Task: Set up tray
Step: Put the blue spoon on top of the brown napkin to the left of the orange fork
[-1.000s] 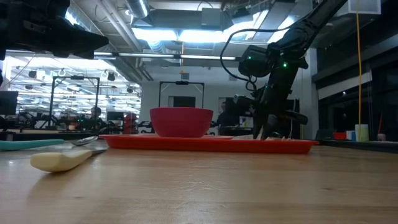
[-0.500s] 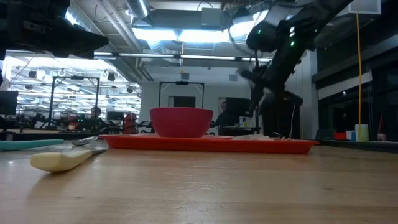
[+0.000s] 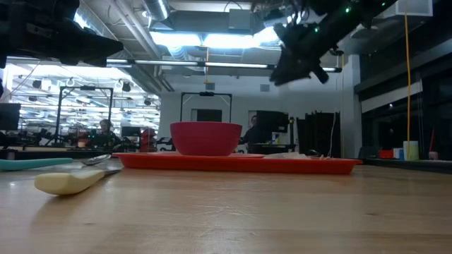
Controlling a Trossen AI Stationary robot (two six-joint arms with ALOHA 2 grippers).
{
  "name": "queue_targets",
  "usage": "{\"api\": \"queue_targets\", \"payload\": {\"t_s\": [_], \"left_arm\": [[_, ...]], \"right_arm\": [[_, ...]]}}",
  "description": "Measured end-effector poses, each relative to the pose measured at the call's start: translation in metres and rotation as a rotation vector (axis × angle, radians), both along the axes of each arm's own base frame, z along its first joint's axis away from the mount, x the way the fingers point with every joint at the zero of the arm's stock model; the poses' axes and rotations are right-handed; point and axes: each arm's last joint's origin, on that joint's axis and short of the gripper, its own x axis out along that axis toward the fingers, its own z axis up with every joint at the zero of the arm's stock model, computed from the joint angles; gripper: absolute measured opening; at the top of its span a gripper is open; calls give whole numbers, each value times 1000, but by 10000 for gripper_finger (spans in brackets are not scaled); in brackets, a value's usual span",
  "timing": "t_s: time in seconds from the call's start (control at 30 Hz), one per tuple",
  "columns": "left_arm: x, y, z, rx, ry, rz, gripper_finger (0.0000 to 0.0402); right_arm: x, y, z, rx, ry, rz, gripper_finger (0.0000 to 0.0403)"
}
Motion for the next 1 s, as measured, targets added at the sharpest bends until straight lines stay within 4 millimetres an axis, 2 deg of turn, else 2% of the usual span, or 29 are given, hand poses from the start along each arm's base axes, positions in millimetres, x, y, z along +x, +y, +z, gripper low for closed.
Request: {"api": "queue_targets", "payload": {"t_s": [0.33, 0.47, 0.6, 0.8, 1.0], "left_arm": [[0, 0, 0, 0, 0, 0, 5], [0, 0, 0, 0, 0, 3, 4], [0, 0, 0, -49, 3, 8, 2], [0, 1, -1, -118, 6, 44, 6], [-1, 1, -9, -202, 88, 56, 8]], "right_arm": [[20, 40, 10, -248, -61, 286, 94], [24, 48, 1, -329, -148, 453, 94], [21, 48, -10, -357, -217, 549, 94], [15, 38, -25, -365, -147, 474, 94], [12, 32, -32, -406, -90, 485, 94]]}}
